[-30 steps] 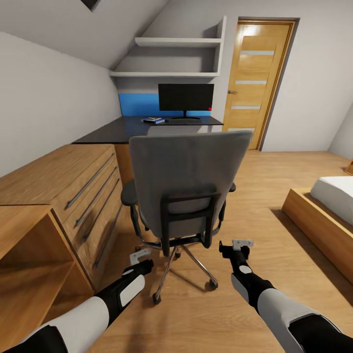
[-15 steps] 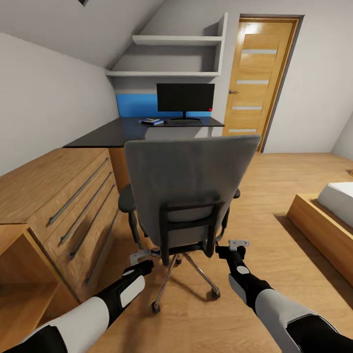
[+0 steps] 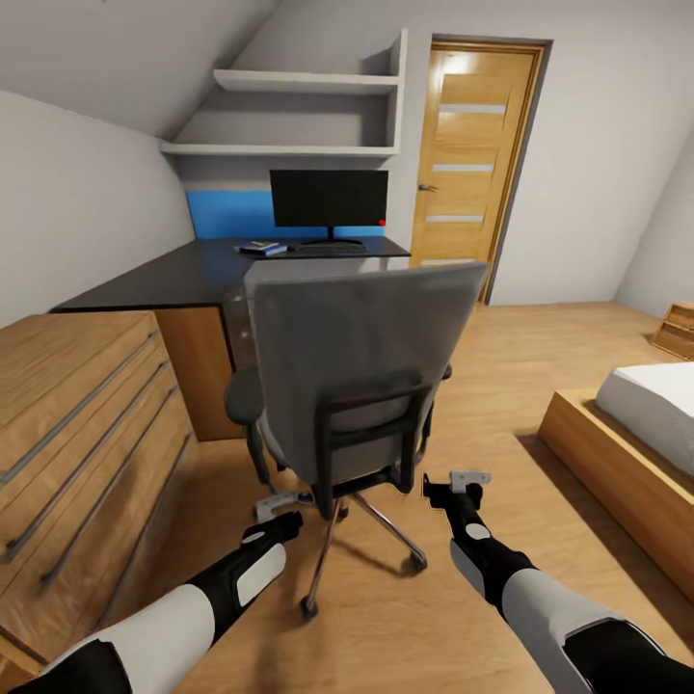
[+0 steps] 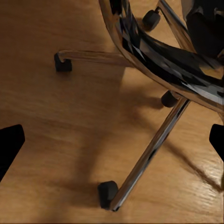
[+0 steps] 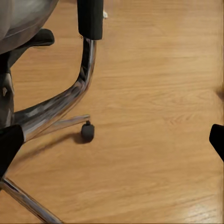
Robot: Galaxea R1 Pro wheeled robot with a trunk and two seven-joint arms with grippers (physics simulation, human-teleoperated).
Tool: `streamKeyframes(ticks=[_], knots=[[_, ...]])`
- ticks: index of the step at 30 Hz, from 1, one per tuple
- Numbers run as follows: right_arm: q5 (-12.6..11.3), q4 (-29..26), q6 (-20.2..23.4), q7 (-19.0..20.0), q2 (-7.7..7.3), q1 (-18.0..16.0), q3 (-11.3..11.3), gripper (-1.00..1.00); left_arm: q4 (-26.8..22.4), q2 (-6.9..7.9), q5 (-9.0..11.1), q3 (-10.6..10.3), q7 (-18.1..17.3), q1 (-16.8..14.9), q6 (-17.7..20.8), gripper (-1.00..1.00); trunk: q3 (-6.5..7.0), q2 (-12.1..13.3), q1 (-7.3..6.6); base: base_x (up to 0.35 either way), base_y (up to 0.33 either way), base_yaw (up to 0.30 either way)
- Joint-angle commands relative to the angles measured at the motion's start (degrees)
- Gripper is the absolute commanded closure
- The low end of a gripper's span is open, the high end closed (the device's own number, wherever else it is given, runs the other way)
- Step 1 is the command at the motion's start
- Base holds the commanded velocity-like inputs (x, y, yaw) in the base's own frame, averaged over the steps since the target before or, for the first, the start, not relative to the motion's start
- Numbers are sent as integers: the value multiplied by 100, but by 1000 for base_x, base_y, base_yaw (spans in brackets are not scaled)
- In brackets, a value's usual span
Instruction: In the bedroom, organize the workspace by keeping the computer under the desk, ensuring the monitor is on the desk, placing the keyboard on the desk next to the monitor, placing the mouse on the desk next to the keyboard, moving the folder from the swivel chair onto the desk next to the mouse, stacking the notebook on top of the folder with the pen on top of the notebook, and positioning the swivel chair next to the desk.
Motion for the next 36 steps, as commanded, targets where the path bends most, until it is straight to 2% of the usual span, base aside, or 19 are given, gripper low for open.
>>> streamKeyframes(ticks=[1, 7, 8, 9, 10, 18, 24, 36], knots=[[-55, 4, -20, -25, 0, -4, 50, -100, -15, 5, -2, -48, 21, -9, -24, -100, 2, -2, 2, 321, -29, -171], [-32, 0, -21, -25, 9, -3, 66, -100, -15, 7, -2, -48, 13, -9, -24, -100, 12, -2, 2, 316, 151, -43], [6, 2, -21, -25, 12, -3, 69, -100, -15, 4, -2, -48, 12, -9, -20, -100, 12, -2, 2, 303, 207, -3], [184, 6, -21, -31, 94, -3, 68, -100, -15, 5, -2, -48, 12, -9, -11, -100, 12, -2, 2, 280, 156, 26], [206, 6, -21, -34, 118, -3, 68, -100, -15, 7, -2, -48, 12, -9, -9, -100, 12, -2, 2, 260, 128, 63], [225, 6, -81, -44, 199, -3, 67, -100, -15, 1, -2, -48, 12, -9, -6, -100, 12, -2, 2, 205, 58, 80], [223, 6, -95, -53, 194, -3, 48, -100, -15, 0, -2, -48, 12, -9, -6, -100, 12, -2, 2, 21, 2, 5], [205, 6, -108, -60, 169, -3, 41, -100, -15, 5, -2, -44, 12, -9, -13, -100, 12, -2, 2, -134, 0, 0]])
